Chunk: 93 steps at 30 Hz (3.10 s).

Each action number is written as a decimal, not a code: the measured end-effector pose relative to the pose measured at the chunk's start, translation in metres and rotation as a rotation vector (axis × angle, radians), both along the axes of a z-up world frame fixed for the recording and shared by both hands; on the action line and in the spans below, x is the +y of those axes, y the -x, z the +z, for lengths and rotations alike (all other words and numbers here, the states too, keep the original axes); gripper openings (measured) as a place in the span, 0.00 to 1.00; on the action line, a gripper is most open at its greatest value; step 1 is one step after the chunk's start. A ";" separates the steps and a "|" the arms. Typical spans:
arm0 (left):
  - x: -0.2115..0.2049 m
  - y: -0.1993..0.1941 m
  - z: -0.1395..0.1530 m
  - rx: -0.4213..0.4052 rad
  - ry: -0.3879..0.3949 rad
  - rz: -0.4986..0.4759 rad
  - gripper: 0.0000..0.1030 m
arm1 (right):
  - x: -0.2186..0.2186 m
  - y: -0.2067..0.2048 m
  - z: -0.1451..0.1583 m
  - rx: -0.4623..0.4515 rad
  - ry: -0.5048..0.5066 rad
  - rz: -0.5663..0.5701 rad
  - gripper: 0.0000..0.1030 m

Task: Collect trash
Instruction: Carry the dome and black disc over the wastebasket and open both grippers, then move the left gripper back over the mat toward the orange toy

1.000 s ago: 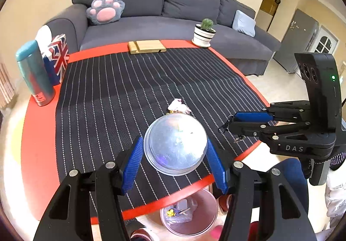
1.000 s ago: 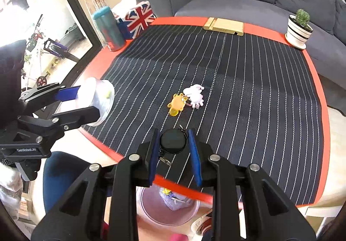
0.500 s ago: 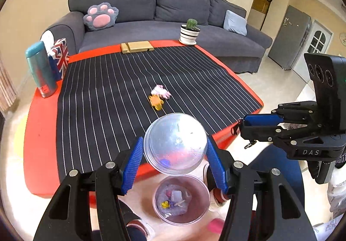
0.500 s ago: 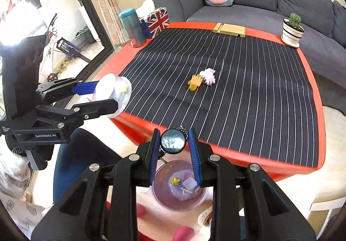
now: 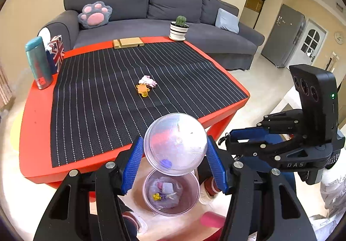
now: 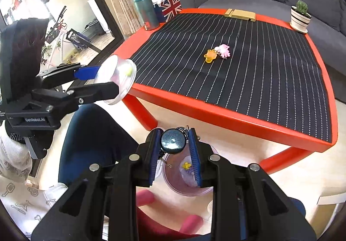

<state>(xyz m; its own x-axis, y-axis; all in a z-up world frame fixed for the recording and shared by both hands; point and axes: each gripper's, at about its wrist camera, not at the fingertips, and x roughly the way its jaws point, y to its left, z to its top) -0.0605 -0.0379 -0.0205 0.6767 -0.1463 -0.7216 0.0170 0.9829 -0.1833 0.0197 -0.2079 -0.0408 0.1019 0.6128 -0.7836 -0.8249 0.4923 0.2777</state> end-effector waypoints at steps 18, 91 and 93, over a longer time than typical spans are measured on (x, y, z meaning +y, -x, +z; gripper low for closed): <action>-0.007 0.001 -0.006 0.033 -0.013 -0.040 0.55 | -0.014 -0.013 0.004 -0.002 -0.018 -0.086 0.87; 0.045 -0.123 -0.016 0.108 0.015 0.028 0.91 | -0.003 -0.112 0.013 -0.012 -0.010 -0.213 0.93; 0.046 -0.137 -0.021 0.127 -0.002 0.027 0.91 | -0.003 -0.114 0.009 -0.004 -0.008 -0.216 0.93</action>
<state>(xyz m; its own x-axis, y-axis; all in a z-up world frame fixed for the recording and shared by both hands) 0.0765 0.0078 -0.0415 0.5832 -0.1280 -0.8022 -0.0323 0.9831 -0.1803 0.1341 -0.2110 -0.0313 0.2345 0.5825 -0.7782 -0.7015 0.6556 0.2793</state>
